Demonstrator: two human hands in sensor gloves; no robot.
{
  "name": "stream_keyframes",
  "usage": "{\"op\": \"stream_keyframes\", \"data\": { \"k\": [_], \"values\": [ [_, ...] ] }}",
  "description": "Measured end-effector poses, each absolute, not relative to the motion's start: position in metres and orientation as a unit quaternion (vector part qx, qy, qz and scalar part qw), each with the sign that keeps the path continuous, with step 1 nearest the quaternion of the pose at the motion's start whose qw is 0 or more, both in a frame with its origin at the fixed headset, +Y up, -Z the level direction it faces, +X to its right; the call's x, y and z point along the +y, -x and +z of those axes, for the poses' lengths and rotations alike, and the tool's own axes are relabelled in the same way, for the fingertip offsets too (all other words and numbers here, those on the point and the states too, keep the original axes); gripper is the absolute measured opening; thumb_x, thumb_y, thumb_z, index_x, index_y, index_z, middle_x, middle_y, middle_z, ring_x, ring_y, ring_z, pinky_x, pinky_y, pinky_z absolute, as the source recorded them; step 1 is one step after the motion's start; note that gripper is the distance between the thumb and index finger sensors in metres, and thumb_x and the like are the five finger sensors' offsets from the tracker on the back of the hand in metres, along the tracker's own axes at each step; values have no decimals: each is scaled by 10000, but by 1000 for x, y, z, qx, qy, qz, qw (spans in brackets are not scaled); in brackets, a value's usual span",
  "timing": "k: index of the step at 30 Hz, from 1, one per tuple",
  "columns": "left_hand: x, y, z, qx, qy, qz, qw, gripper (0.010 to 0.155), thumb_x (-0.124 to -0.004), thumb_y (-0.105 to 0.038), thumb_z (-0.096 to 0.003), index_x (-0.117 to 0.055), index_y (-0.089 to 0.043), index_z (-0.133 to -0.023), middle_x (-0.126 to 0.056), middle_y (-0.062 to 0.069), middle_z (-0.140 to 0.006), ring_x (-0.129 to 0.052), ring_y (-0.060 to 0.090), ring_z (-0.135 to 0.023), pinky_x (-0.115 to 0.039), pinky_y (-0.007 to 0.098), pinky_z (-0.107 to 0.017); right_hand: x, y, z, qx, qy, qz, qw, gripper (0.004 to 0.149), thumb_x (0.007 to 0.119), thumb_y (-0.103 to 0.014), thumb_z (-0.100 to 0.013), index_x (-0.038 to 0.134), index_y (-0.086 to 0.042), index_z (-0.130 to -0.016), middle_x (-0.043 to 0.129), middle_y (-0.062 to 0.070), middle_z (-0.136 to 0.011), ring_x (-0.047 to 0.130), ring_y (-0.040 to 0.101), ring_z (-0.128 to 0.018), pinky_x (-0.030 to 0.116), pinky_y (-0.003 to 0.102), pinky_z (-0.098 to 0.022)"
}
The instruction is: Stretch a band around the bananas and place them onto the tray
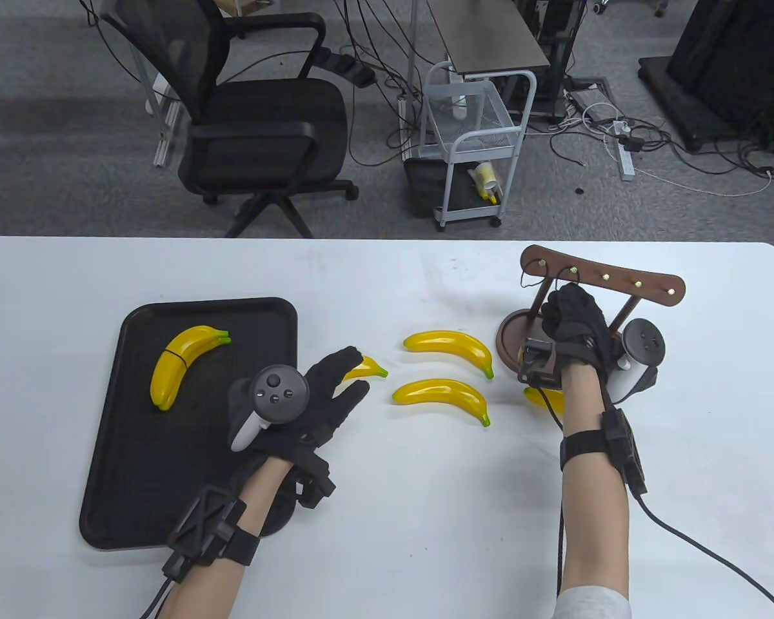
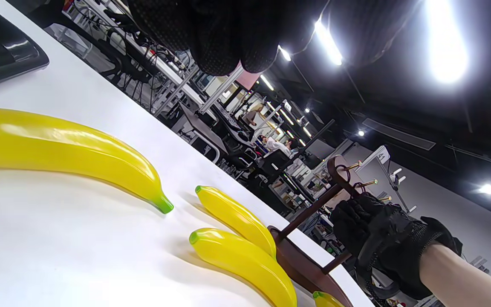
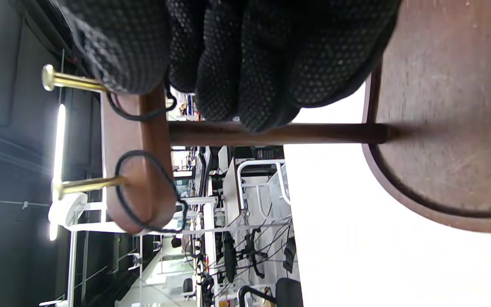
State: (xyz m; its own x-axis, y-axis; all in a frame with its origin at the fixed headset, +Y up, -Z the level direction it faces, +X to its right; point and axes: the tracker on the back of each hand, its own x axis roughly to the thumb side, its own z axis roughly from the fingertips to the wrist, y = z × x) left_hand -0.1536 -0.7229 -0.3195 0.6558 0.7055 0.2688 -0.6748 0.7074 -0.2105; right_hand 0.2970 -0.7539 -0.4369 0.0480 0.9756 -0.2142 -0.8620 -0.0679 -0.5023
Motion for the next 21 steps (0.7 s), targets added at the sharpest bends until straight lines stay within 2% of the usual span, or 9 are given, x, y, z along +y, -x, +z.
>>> {"op": "stream_keyframes", "data": {
  "k": [6, 21],
  "values": [
    [-723, 153, -319, -168, 48, 381, 908, 587, -650, -510, -646, -455, -289, -1153, -535, 9, -1242, -634, 330, -1138, -516, 518, -851, -753, -297, -436, -110, 260, 678, 678, 404, 765, -389, -559, 771, -152, -886, 919, 56, -783, 979, 260, -635, 833, 448, -459],
    [-724, 152, -319, -169, 53, 382, 907, 589, -650, -510, -646, -456, -286, -1154, -536, 14, -1242, -634, 331, -1138, -516, 518, -850, -723, -300, -425, -121, 232, 689, 676, 381, 759, -379, -571, 801, -126, -853, 947, 58, -725, 999, 255, -577, 841, 447, -424]
  ]
}}
